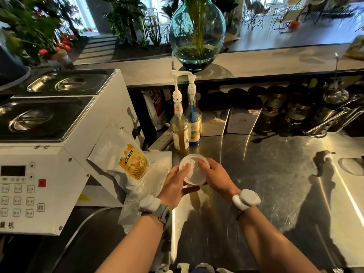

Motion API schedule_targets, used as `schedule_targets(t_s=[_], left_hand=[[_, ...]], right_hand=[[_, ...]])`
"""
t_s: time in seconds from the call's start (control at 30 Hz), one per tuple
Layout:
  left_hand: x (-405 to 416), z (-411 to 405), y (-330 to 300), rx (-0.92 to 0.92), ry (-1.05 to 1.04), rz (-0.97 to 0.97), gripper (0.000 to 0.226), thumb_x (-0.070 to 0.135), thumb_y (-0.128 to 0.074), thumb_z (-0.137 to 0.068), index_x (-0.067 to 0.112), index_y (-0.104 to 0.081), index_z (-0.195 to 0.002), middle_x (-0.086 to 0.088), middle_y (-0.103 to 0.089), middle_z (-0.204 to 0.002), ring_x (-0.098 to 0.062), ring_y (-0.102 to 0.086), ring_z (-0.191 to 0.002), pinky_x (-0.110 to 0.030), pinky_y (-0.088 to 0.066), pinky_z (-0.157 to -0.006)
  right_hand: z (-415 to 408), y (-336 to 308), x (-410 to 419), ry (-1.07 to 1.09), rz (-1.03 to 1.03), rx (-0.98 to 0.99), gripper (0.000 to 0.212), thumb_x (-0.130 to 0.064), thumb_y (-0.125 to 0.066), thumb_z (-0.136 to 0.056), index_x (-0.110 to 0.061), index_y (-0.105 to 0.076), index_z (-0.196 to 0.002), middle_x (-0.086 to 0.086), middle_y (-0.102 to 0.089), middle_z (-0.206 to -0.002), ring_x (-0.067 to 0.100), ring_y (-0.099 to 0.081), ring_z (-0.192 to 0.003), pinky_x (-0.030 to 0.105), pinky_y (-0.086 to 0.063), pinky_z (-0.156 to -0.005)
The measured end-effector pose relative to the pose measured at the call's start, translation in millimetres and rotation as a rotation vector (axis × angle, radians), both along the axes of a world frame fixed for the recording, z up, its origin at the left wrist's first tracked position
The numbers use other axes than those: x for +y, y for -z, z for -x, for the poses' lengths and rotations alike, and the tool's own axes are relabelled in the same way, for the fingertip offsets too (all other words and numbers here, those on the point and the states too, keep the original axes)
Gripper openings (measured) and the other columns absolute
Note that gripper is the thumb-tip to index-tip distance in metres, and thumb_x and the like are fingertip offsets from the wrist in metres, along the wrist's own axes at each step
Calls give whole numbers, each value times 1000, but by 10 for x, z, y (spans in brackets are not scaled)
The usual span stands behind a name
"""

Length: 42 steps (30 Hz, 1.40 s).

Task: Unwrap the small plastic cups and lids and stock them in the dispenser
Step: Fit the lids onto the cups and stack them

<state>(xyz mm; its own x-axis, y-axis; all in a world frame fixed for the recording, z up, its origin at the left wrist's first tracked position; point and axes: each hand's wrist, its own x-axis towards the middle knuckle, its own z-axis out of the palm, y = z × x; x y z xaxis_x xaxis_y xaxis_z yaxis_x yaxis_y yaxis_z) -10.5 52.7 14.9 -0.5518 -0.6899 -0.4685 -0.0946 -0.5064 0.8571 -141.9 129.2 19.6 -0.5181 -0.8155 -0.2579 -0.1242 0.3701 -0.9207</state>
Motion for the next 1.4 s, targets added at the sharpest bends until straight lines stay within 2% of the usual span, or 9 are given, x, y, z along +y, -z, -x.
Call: schedule_targets(t_s=[0.3,0.5,0.7,0.8,0.9,1.03,1.17,1.33,1.4], left_hand=[[-82,155,64,-130,27,4,50,41,-71,-91,17,-56,-132,-15,-68,-120,-32,-69,-104,-49,-62,-85],[-57,341,-11,-123,0,-2,47,43,-71,-90,20,-60,-129,-12,-71,-118,-30,-71,-103,-37,-61,-69],[-53,439,-141,-92,-37,33,46,42,-72,-89,22,-62,-129,-12,-71,-120,-31,-70,-106,-39,-61,-73],[-17,382,-204,-103,-69,50,42,43,-69,-91,25,-63,-128,-8,-73,-119,-28,-71,-108,-43,-63,-80],[38,242,-259,-99,-129,46,44,47,-70,-90,27,-64,-128,-6,-73,-121,-28,-70,-110,-45,-62,-83],[140,-1,-357,-58,-235,76,42,42,-69,-91,23,-61,-128,-10,-70,-123,-28,-68,-107,-37,-59,-71],[230,-402,-492,-9,-337,98,39,37,-72,-91,17,-64,-123,-18,-69,-123,-29,-70,-94,-38,-58,-66],[461,-1082,-585,31,-394,129,37,36,-69,-94,18,-62,-125,-14,-70,-120,-28,-70,-93,-36,-59,-64],[638,-1474,-577,41,-444,134,39,36,-70,-93,17,-61,-125,-13,-71,-115,-27,-71,-91,-36,-58,-63]], right_hand=[[210,65,153,-6,-13,-189,39,-45,-60,-96,-21,-57,-126,3,-67,-117,24,-69,-99,41,-62,-84],[447,14,144,14,19,-270,31,-35,-67,-92,-18,-62,-118,8,-71,-106,28,-72,-93,47,-62,-81],[603,-95,77,-50,50,-300,36,-34,-67,-92,-17,-58,-123,7,-69,-108,23,-71,-93,33,-61,-74],[606,-138,26,-116,32,-304,37,-36,-68,-91,-19,-58,-122,6,-69,-109,24,-71,-95,37,-62,-79],[528,-191,-11,-209,46,-308,25,-35,-66,-92,-24,-58,-114,5,-69,-108,23,-71,-95,35,-61,-80],[323,-300,-33,-284,80,-318,16,-34,-64,-94,-26,-61,-108,5,-69,-109,24,-70,-96,31,-60,-76],[-36,-464,-70,-381,114,-278,38,-38,-64,-94,-18,-60,-127,6,-71,-115,21,-72,-97,33,-62,-76],[-653,-607,23,-491,137,-245,51,-48,-68,-87,-16,-58,-126,6,-71,-114,23,-72,-97,41,-62,-81],[-1042,-610,104,-517,117,-245,47,-44,-71,-88,-18,-60,-125,5,-71,-112,24,-72,-95,45,-62,-82]])
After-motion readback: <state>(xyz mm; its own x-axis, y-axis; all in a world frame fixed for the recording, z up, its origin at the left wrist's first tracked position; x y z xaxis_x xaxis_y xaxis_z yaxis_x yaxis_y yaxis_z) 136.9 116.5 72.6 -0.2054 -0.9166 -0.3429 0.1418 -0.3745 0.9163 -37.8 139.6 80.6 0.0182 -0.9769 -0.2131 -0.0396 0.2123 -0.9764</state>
